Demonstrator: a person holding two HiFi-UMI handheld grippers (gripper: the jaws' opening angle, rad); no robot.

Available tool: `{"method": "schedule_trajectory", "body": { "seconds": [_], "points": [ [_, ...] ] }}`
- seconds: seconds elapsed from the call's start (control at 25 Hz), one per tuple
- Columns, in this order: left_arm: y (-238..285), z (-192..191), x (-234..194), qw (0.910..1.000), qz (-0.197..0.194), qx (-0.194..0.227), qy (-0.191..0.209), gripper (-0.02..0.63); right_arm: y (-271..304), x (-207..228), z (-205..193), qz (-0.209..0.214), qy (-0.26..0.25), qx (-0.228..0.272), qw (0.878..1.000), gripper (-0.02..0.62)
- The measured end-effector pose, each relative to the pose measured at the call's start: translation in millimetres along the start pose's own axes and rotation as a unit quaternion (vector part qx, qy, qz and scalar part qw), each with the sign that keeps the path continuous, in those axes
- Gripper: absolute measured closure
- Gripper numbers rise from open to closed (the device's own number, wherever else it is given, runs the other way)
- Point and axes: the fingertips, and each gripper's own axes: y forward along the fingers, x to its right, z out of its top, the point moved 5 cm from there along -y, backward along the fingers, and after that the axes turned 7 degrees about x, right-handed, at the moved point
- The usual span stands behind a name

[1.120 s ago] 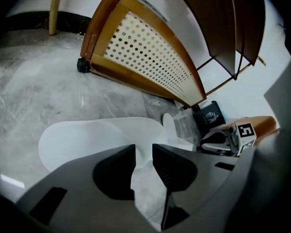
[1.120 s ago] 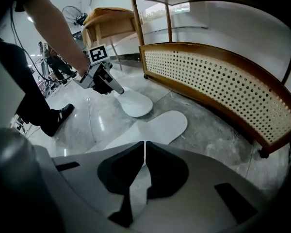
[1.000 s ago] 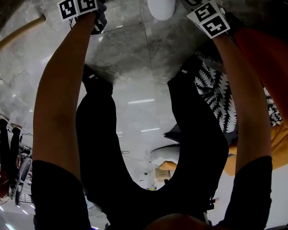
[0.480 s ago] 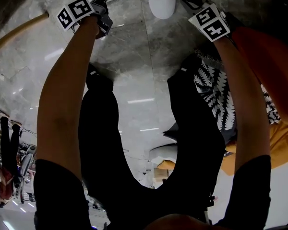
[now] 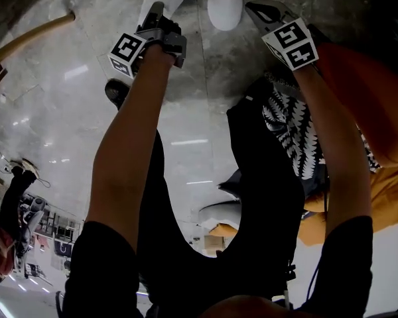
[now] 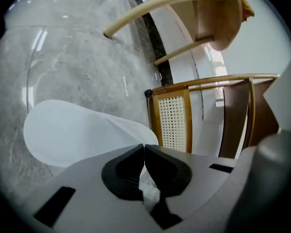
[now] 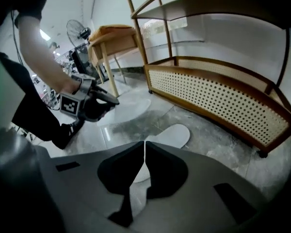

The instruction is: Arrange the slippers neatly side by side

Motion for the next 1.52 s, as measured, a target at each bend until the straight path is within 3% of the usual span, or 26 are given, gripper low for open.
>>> {"method": "schedule_trajectory", "body": {
  "seconds": [0.24, 0.48, 0.72, 1.04, 1.36, 1.44, 1.52],
  "points": [
    [-4, -13, -11, 0.9898, -0.021, 0.103, -0.096, 0.586, -6, -8, 2, 0.000, 0.008, 0.038, 0.999, 0.561],
    [1, -15, -33, 0.9782, 0.000, 0.181, -0.102, 0.588, -14, -16, 1, 0.018, 0.006, 0.041, 0.999, 0.561],
    [14, -23, -36, 0.9628, 0.011, 0.223, -0.153, 0.588, -17, -11, -7, 0.017, 0.012, 0.047, 0.999, 0.561],
    [24, -19, -44, 0.9598, 0.011, 0.232, -0.157, 0.586, -18, -5, -9, 0.020, 0.009, 0.041, 0.999, 0.561],
    [32, -22, -52, 0.9654, -0.006, 0.213, -0.151, 0.577, -9, -5, -11, 0.019, 0.009, 0.046, 0.999, 0.563],
    [32, -24, -50, 0.9636, -0.019, 0.214, -0.159, 0.452, -9, -7, -15, 0.020, 0.009, 0.039, 0.999, 0.563],
    [29, -24, -48, 0.9615, -0.025, 0.219, -0.164, 0.419, -9, -7, -18, 0.018, 0.010, 0.032, 0.999, 0.563]
  ]
}}
